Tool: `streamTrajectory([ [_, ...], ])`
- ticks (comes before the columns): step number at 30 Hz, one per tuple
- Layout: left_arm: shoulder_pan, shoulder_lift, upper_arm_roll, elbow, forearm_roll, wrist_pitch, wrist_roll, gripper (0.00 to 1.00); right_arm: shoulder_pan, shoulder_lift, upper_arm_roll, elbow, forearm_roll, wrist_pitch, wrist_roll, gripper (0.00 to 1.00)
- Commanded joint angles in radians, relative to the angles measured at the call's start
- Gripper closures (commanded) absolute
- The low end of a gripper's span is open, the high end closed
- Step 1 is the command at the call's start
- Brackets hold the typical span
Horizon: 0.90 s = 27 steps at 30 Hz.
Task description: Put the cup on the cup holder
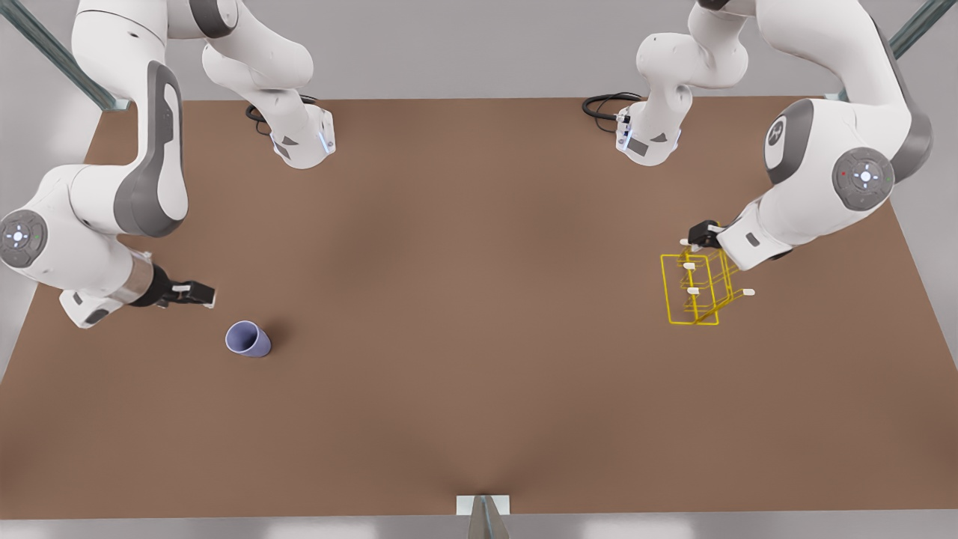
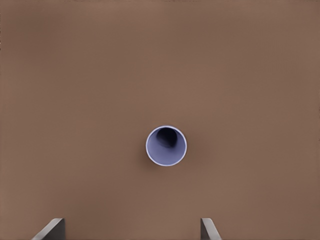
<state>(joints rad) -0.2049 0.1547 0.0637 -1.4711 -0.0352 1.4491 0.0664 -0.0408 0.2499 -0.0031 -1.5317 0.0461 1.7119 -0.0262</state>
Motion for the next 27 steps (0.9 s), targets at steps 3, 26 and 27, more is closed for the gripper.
streamTrajectory([
  [3,0.001,0.009,0.002,0.009,0.005,-0.009,0.015,0.00,-0.005,0.000,0.000,-0.005,0.000,0.086,-0.021,0.00],
  [26,0.010,0.020,0.024,-0.023,0.044,-0.087,0.024,0.00,0.062,0.204,0.003,-0.194,-0.003,0.426,-0.086,0.00],
  [27,0.010,0.020,0.024,-0.023,0.044,-0.087,0.024,0.00,0.062,0.203,0.003,-0.211,-0.003,0.433,-0.086,0.00],
])
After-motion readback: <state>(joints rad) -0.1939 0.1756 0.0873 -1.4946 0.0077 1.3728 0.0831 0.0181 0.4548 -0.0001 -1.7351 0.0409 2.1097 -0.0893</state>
